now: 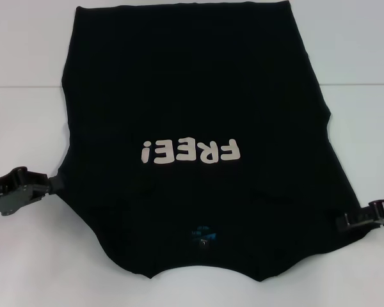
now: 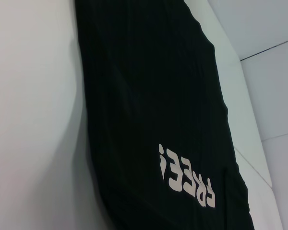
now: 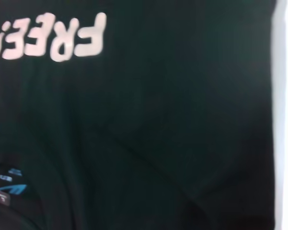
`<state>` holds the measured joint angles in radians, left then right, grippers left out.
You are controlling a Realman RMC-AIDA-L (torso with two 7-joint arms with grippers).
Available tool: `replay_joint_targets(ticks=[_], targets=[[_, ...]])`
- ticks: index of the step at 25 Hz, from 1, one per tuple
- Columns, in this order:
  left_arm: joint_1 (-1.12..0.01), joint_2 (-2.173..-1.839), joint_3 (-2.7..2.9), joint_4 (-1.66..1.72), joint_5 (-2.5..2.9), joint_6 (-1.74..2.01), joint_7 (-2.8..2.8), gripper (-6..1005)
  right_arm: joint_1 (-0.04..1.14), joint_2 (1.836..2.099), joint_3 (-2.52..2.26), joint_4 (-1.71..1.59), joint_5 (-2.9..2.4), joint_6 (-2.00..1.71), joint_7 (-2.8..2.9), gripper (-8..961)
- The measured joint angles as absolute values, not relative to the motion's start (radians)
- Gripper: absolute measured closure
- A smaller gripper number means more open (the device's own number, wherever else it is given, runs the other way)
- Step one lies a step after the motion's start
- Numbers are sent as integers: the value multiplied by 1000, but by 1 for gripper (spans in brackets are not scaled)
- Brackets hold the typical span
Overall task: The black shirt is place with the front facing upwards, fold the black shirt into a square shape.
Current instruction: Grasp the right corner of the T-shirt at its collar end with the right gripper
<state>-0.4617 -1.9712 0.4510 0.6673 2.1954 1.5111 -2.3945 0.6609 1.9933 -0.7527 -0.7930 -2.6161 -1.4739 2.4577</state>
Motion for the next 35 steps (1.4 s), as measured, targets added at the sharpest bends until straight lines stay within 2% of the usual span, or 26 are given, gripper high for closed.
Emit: replay_joint_targets(ticks=[14, 24, 35], targets=[[-463, -1971, 451, 669, 2194, 1509, -2395, 971, 692, 2002, -759, -770, -2595, -1463, 2452, 86], [-462, -1971, 438, 667, 2193, 1509, -2390, 971, 665, 1972, -749, -778, -2612, -1490, 2477, 86], [-465, -1970, 437, 667, 2194, 1510, -2388, 971, 673, 1981, -758, -774, -2613, -1466, 2479, 87]])
